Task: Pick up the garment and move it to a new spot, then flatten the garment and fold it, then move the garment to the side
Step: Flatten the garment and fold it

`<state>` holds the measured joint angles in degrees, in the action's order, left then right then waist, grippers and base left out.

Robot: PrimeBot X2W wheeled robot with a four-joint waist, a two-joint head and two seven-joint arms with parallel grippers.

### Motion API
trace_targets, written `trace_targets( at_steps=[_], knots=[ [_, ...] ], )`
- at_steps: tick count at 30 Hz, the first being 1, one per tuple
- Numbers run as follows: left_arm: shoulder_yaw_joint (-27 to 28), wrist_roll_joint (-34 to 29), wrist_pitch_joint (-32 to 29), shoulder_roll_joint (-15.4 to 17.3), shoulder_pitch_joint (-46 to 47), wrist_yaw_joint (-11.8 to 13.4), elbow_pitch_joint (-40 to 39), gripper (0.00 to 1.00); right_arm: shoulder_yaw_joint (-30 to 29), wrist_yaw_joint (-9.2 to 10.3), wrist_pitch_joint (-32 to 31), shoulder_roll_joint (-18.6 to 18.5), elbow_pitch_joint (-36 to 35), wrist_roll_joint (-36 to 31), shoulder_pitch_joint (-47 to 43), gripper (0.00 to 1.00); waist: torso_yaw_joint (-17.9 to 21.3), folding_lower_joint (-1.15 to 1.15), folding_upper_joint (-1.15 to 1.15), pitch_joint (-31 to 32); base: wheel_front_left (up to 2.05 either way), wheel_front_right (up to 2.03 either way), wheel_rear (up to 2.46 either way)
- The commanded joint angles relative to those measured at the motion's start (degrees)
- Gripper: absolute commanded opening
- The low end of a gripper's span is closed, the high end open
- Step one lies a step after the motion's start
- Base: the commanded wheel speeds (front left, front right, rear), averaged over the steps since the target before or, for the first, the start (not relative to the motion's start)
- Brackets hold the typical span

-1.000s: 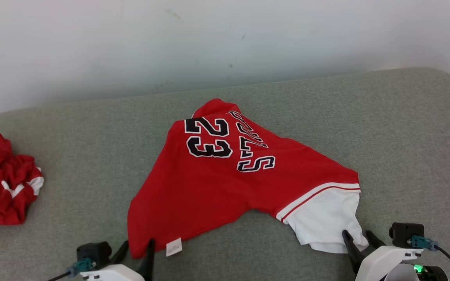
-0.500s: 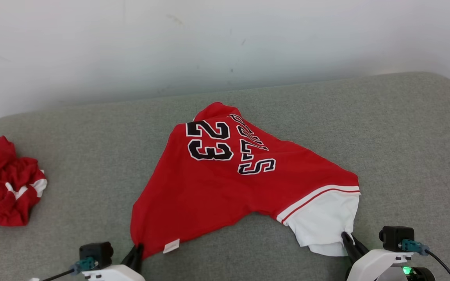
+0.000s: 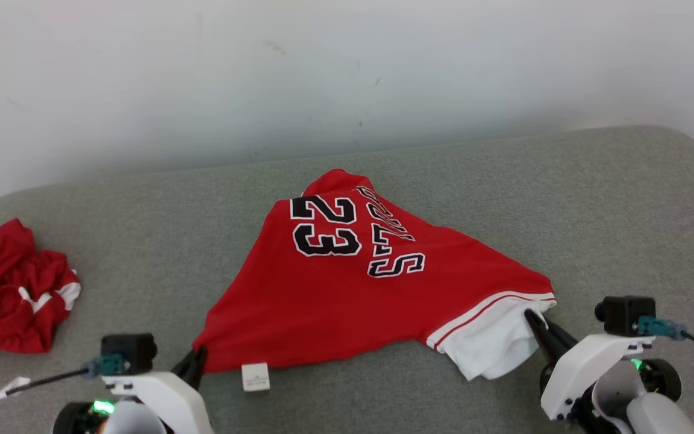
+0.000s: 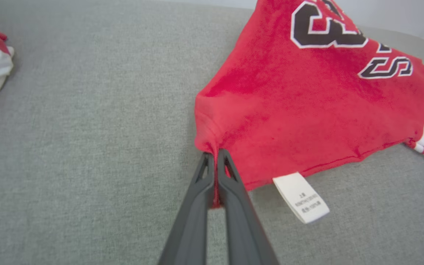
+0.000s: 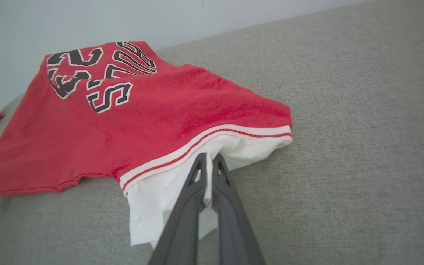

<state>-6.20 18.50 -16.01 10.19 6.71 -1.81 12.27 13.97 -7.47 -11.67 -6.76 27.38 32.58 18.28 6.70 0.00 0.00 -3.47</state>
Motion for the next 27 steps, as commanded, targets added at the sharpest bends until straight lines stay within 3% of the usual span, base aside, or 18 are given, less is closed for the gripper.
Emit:
trace_targets(
  at_steps=[1,6,11,20,27],
  knots=[
    [0.44,0.30,-1.71,1.51,1.05,-0.29,-2.40,0.00,-0.58,-0.03,-1.33,-0.86,-2.70,1.66,1.09,0.00,-0.16,0.00,0.00,-0.25,0.00,0.00,0.00],
    [1.15,1.77,-7.68,4.90,6.41,-1.74,-8.07,0.00,-2.68,-0.03,-6.06,-1.98,-9.79,5.45,3.98,0.00,-0.22,0.00,0.00,-2.19,0.00,0.00,0.00],
    [0.66,4.40,-13.84,7.88,15.30,-3.75,-7.38,0.00,-6.28,-0.03,-8.42,-1.79,-11.88,9.48,9.99,0.00,-0.52,0.00,0.00,-5.31,0.00,0.00,0.00],
    [-3.39,11.71,-29.39,11.85,38.19,-5.57,6.32,0.00,-9.26,-0.03,-16.56,-0.84,-2.31,11.97,30.50,0.00,-0.35,0.00,0.00,-13.35,0.00,0.00,0.00],
    [-6.44,11.10,-28.96,12.71,54.51,-5.71,13.64,0.00,-10.98,-0.03,-15.73,-1.05,5.70,10.18,46.68,0.00,-0.29,0.00,0.00,-18.14,0.00,0.00,0.00]
  ],
)
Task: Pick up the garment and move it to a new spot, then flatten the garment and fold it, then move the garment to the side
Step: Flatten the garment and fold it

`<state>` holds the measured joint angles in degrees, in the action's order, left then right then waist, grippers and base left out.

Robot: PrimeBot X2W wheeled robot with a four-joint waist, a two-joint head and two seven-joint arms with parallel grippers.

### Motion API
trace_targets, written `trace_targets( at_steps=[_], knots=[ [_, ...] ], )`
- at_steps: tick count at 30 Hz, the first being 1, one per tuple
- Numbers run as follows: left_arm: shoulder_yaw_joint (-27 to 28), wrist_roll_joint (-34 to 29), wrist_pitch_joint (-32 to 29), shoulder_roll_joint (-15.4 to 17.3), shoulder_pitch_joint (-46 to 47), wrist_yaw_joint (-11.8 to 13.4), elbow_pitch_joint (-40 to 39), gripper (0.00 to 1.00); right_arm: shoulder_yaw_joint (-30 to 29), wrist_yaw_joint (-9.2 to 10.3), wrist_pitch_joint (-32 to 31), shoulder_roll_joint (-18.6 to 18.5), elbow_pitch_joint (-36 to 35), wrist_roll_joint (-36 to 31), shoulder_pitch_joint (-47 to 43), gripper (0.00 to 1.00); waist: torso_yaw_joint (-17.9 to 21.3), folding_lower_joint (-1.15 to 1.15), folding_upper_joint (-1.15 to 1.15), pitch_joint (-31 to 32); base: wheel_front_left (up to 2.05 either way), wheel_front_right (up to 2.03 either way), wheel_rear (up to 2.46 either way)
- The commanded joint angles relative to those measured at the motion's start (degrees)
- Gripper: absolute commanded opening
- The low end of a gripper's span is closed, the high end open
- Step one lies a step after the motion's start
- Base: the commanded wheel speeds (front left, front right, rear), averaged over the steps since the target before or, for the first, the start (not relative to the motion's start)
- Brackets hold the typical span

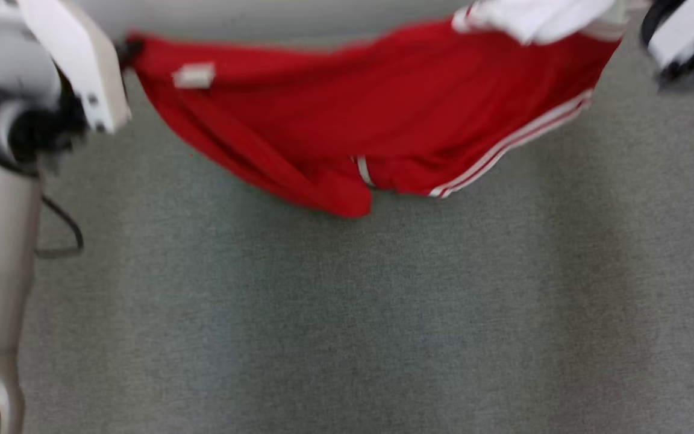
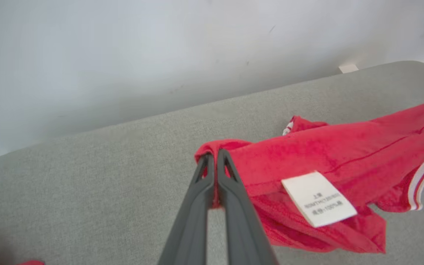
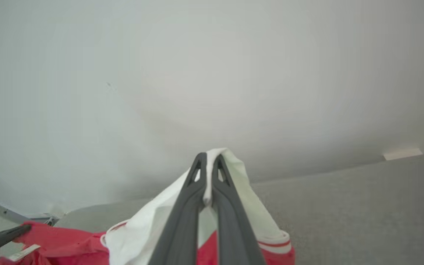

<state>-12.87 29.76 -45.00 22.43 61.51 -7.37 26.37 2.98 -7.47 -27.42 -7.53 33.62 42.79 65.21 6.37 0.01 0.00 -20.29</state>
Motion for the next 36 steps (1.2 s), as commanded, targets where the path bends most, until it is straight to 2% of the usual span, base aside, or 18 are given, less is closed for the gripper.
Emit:
trace_targets(
  at_steps=[1,8,13,19,23,28,33,36],
  knots=[
    [-0.06,-0.18,0.46,0.27,2.42,-0.12,0.90,0.00,-0.66,-0.03,0.85,-0.18,0.90,-0.62,2.46,0.00,0.01,-0.01,0.00,-2.03,0.00,0.00,0.00],
    [-0.28,-1.08,5.52,-1.98,19.21,0.30,10.72,0.00,-5.59,-0.03,8.37,-0.42,11.80,-4.27,20.11,0.00,-0.71,-0.01,0.00,-5.73,0.00,0.00,0.00],
    [-0.75,-3.14,10.33,-2.73,29.36,0.69,16.13,0.00,-5.82,-0.03,12.89,-0.14,16.15,-6.74,30.61,0.00,-0.29,-0.01,0.00,-7.38,0.00,0.00,0.00],
    [-1.59,-4.06,18.32,-3.18,37.43,0.28,22.32,0.00,-3.78,-0.03,16.82,-1.37,19.27,-8.19,38.18,0.00,0.04,-0.01,0.00,-7.23,0.00,0.00,0.00],
    [-2.70,-3.65,20.12,-3.63,39.63,0.05,26.53,0.00,-1.36,-0.03,17.21,-2.71,20.65,-8.58,40.19,0.00,-0.09,-0.01,0.00,-7.34,0.00,0.00,0.00],
    [-5.04,-1.99,20.13,-2.76,38.54,-0.12,29.93,0.00,3.10,-0.03,14.30,-2.75,19.89,-6.07,38.29,0.00,-0.21,-0.01,0.00,-8.12,0.00,0.00,0.00],
    [-10.76,1.83,16.94,-1.24,33.26,-0.15,29.62,0.00,9.45,-0.03,10.85,-3.06,16.56,-2.53,30.94,0.00,-0.24,-0.01,0.00,-5.90,0.00,0.00,0.00],
    [-16.20,4.30,14.16,1.36,28.47,-0.16,27.61,0.00,13.67,-0.03,7.68,-4.04,12.73,0.37,24.52,0.00,-0.27,-0.01,0.00,-3.01,0.00,0.00,0.00]
  ],
)
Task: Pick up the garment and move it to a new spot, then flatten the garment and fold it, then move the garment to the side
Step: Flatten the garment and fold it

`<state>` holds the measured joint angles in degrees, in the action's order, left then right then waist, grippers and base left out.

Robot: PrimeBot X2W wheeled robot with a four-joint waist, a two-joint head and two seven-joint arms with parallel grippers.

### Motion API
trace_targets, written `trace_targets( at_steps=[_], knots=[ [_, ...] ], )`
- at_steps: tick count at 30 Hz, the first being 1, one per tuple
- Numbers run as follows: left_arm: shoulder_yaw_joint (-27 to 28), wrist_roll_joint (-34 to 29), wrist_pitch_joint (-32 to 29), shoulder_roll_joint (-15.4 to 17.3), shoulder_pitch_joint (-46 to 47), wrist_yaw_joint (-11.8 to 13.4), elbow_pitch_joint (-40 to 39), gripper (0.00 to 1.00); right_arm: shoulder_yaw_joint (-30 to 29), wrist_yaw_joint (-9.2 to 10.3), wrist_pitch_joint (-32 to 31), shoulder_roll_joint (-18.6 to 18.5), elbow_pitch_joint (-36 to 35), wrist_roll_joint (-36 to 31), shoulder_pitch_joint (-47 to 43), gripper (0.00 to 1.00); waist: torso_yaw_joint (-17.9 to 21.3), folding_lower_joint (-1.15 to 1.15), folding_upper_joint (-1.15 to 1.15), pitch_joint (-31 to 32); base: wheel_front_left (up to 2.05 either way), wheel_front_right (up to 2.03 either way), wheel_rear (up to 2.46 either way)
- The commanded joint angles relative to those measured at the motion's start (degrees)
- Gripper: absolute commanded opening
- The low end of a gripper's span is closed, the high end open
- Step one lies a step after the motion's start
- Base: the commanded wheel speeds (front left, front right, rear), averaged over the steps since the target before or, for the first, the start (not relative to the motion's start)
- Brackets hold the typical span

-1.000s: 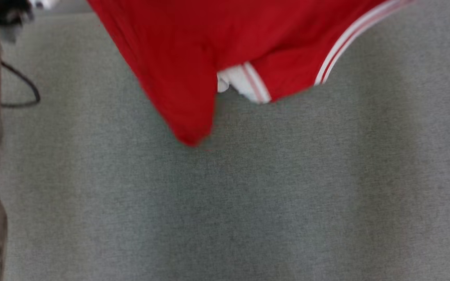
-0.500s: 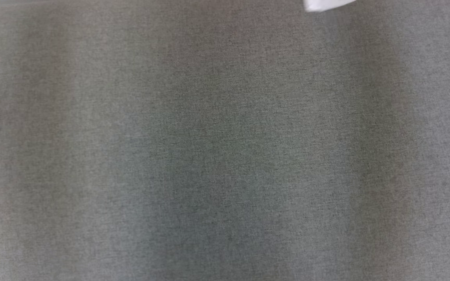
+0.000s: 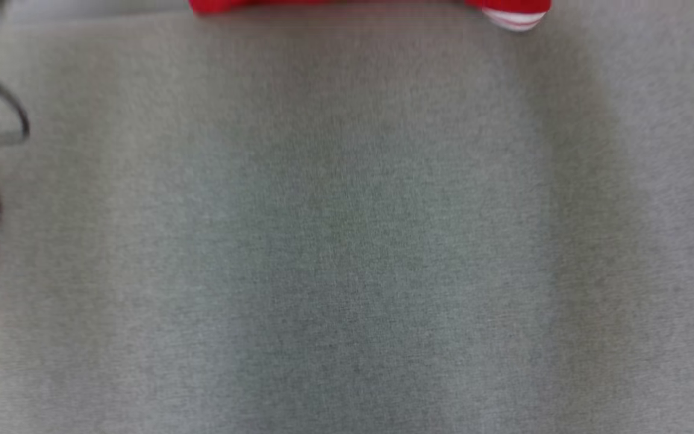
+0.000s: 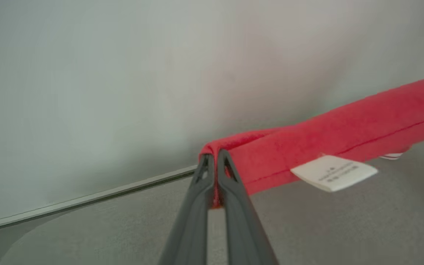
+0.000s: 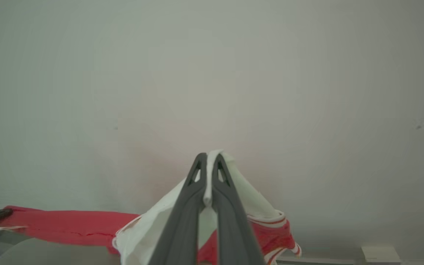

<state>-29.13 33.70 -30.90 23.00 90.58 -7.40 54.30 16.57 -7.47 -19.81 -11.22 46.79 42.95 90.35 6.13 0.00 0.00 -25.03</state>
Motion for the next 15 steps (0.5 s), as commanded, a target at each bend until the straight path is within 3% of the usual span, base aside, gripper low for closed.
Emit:
trace_targets(
  at_steps=[1,8,15],
  knots=[
    [-1.42,1.98,-0.91,1.68,-2.45,-0.01,-1.12,0.00,1.29,-0.03,-0.92,-0.76,-1.80,1.40,-3.07,0.00,0.03,0.00,0.00,2.94,0.00,0.00,0.00],
    [-12.69,13.66,-11.07,9.52,-16.75,-0.01,-11.75,0.00,9.15,-0.03,-10.12,-5.13,-11.37,7.27,-20.57,0.00,0.23,0.00,0.00,12.15,0.00,0.00,0.00],
    [-18.60,22.30,-17.07,17.26,-31.36,-0.02,-22.48,0.00,14.44,-0.02,-21.45,-11.15,-21.97,11.74,-37.72,0.00,1.16,0.00,0.00,20.55,0.00,0.00,0.00]
  ],
)
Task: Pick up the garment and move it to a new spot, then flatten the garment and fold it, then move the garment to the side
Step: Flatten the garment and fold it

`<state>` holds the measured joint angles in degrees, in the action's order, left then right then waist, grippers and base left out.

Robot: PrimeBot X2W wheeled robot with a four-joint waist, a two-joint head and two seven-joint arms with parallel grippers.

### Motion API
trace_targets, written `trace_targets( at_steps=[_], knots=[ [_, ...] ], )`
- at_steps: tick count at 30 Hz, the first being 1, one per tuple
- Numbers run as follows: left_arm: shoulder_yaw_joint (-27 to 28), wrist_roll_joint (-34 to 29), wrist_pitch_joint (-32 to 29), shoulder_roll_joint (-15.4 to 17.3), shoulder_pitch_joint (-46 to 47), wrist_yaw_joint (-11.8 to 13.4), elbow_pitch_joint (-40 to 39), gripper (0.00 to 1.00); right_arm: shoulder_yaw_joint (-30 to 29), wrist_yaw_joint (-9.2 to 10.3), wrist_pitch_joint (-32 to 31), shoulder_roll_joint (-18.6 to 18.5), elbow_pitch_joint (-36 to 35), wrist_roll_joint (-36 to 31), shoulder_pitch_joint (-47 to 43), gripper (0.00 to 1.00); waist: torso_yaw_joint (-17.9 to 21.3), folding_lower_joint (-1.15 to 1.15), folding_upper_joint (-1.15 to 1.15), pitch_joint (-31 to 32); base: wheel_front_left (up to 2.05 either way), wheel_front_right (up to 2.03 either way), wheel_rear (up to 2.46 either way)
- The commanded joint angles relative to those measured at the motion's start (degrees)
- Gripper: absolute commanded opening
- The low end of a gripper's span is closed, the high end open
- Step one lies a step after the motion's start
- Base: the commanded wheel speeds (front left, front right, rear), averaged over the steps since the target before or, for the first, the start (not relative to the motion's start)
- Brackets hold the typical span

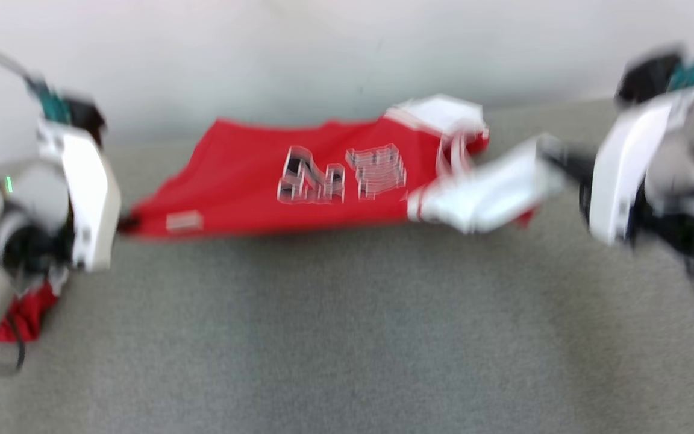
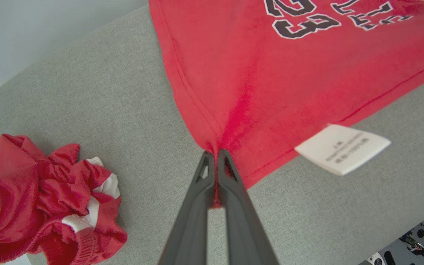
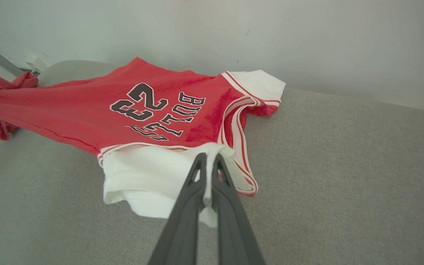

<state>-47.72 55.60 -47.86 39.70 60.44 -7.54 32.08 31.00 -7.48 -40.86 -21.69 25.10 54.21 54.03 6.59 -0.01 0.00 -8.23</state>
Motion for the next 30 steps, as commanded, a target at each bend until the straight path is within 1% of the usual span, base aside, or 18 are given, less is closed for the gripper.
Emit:
trace_targets(
  at_steps=[1,4,7,11,16,18,21,22,26,27,28,30],
  knots=[
    [-0.45,1.50,-0.57,1.52,-3.34,0.12,-1.97,0.00,0.58,-0.01,-2.25,-1.80,-2.07,0.89,-3.75,0.00,0.89,0.01,0.00,4.68,0.00,0.00,0.00],
    [-1.12,3.91,-1.86,4.21,-9.41,0.42,-6.93,0.00,1.12,-0.01,-7.58,-4.86,-7.28,1.83,-10.57,0.00,1.30,0.01,0.00,6.68,0.00,0.00,0.00],
    [-1.87,6.24,-3.88,7.22,-15.06,1.95,-12.85,0.00,0.55,-0.01,-13.10,-7.96,-12.98,2.39,-17.01,0.00,1.53,0.01,0.00,7.85,0.00,0.00,0.00],
    [-2.35,9.37,-6.70,11.54,-21.41,5.59,-21.77,0.00,-2.40,-0.01,-20.22,-11.31,-20.03,2.43,-25.68,0.00,1.52,0.01,0.00,8.92,0.00,0.00,0.00],
    [-2.96,13.56,-9.88,16.45,-28.36,10.48,-31.59,0.00,-7.96,-0.01,-29.37,-13.39,-27.97,1.50,-35.33,0.00,1.59,0.01,0.00,9.23,0.00,0.00,0.00],
    [-3.23,15.50,-10.84,18.26,-30.73,12.25,-34.74,0.00,-10.57,-0.01,-33.14,-12.97,-30.70,1.02,-38.67,0.00,1.67,0.01,0.00,9.19,0.00,0.00,0.00],
    [-3.33,16.93,-11.70,20.25,-33.05,14.16,-38.28,0.00,-14.11,-0.02,-38.41,-11.52,-34.53,-0.06,-42.64,0.00,1.68,0.01,0.00,8.91,0.00,0.00,0.00],
    [-3.33,16.93,-11.70,20.25,-33.05,14.16,-38.28,0.00,-14.11,-0.02,-38.41,-11.52,-34.53,-0.06,-42.64,0.00,1.68,0.01,0.00,8.91,0.00,0.00,0.00],
    [-3.33,18.33,-12.41,21.39,-34.26,15.44,-40.22,0.00,-17.89,-0.02,-44.05,-8.41,-38.47,-2.13,-45.54,0.00,1.64,0.01,0.00,8.29,0.00,0.00,0.00],
    [-3.40,18.69,-13.03,21.42,-34.17,15.70,-40.29,0.00,-19.02,-0.02,-45.88,-6.65,-39.69,-3.35,-45.94,0.00,1.63,0.01,0.00,7.86,0.00,0.00,0.00],
    [-3.40,18.69,-13.03,21.42,-34.17,15.70,-40.29,0.00,-19.02,-0.02,-45.88,-6.65,-39.69,-3.35,-45.94,0.00,1.63,0.01,0.00,7.86,0.00,0.00,0.00],
    [-3.30,19.22,-13.52,20.77,-33.51,15.74,-39.74,0.00,-19.82,-0.02,-47.19,-4.96,-40.04,-4.16,-45.09,0.00,1.62,0.01,0.00,7.23,0.00,0.00,0.00]
  ],
)
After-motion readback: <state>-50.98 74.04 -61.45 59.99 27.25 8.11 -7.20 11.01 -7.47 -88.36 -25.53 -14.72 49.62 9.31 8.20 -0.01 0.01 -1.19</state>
